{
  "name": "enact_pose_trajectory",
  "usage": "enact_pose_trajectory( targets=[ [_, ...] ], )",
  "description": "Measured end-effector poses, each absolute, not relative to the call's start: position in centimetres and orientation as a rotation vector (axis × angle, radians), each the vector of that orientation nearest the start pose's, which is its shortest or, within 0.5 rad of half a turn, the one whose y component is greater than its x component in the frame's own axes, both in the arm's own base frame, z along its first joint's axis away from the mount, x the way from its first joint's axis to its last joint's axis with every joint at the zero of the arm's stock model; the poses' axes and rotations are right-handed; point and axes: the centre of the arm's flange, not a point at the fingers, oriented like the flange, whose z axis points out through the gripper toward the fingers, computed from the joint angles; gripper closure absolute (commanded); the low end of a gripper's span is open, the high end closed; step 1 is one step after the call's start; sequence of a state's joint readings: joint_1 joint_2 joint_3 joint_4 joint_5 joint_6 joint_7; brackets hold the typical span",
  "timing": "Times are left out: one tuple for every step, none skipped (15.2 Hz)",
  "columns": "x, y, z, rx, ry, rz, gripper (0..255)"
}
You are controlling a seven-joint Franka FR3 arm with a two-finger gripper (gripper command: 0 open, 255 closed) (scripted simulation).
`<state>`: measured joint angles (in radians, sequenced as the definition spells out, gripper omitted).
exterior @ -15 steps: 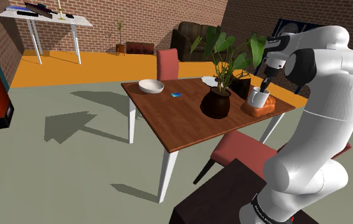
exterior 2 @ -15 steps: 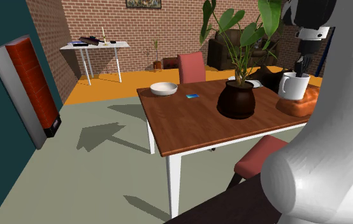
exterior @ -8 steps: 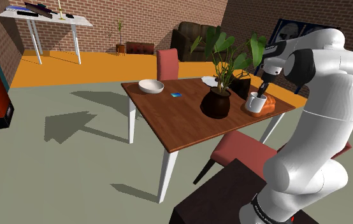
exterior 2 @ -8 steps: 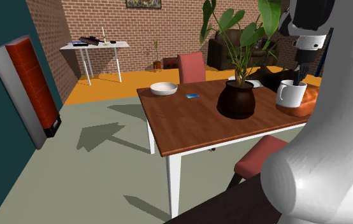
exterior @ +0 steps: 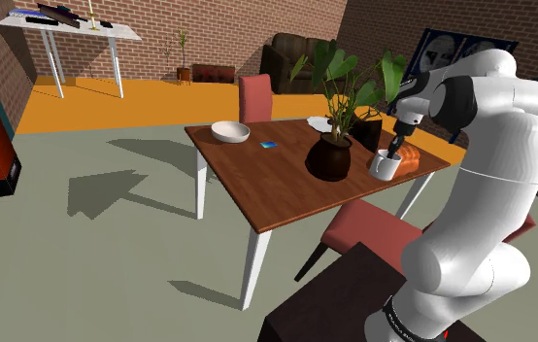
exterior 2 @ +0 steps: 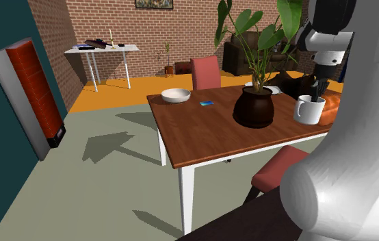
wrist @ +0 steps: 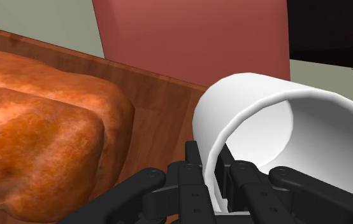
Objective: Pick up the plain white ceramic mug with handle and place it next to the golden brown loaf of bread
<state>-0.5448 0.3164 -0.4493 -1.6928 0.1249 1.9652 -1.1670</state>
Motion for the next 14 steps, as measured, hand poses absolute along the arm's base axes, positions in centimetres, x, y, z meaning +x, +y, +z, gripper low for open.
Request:
enact_pose_trajectory(
  targets=[
    [37.6, -51.8, 42.1, -3.134, -0.224, 0.036, 255],
    [37.7, -51.9, 41.6, -3.134, -0.224, 0.036, 255],
    [37.7, -51.8, 41.1, -3.134, -0.224, 0.037, 255],
    [37.6, -51.9, 40.6, -3.134, -0.224, 0.036, 255],
    [37.6, -52.0, 40.0, -3.134, -0.224, 0.036, 255],
    [37.7, -52.0, 39.4, -3.134, -0.224, 0.036, 255],
    [37.7, -51.8, 38.9, -3.134, -0.224, 0.037, 255],
    [37.6, -51.8, 38.5, -3.134, -0.224, 0.036, 255],
    [37.7, -51.8, 37.9, -3.134, -0.224, 0.036, 255],
    [37.7, -51.7, 37.5, -3.134, -0.224, 0.036, 255],
    [37.6, -51.7, 37.2, -3.134, -0.224, 0.037, 255],
    [37.6, -51.8, 37.0, -3.134, -0.224, 0.036, 255],
    [37.6, -51.8, 37.0, -3.134, -0.224, 0.036, 255],
    [37.6, -51.8, 37.0, -3.134, -0.224, 0.036, 255]
  ],
)
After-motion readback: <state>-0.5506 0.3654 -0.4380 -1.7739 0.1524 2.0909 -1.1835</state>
